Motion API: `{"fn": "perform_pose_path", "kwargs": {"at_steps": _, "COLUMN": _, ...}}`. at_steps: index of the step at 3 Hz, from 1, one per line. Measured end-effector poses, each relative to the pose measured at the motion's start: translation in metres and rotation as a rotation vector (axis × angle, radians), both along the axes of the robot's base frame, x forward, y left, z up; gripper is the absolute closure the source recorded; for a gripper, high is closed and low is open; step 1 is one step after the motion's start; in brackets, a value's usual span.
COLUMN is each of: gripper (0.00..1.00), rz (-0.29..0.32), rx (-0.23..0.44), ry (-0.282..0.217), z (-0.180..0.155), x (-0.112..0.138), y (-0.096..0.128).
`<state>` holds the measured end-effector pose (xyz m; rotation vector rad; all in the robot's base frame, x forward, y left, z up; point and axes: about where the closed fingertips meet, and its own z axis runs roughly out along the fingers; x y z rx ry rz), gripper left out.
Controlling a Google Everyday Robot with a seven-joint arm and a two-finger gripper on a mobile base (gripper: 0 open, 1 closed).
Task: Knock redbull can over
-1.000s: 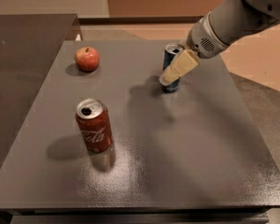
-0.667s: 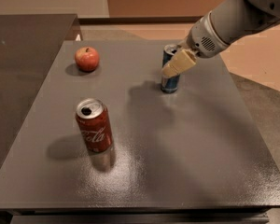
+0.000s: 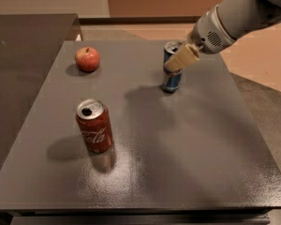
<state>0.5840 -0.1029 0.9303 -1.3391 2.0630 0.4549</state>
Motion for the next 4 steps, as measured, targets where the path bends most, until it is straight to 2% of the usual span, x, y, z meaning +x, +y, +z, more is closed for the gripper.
{"fn": "perform_pose_path", "kwargs": {"at_steps": 1, "gripper": 1.00, "rz": 0.030, "rx": -0.068, "ry": 0.005, "z": 0.019, "x": -0.006, "y": -0.004}}
{"fn": "perform_pose_path", "kwargs": {"at_steps": 3, "gripper": 1.00, "rz": 0.173, "rx": -0.378, "ry": 0.102, "z": 0.025, "x": -0.035, "y": -0.015}}
{"fn": "perform_pose_path", "kwargs": {"at_steps": 4, "gripper": 1.00, "rz": 0.239, "rx": -0.493, "ry": 0.114, "z": 0.019, "x": -0.041, "y": -0.016}}
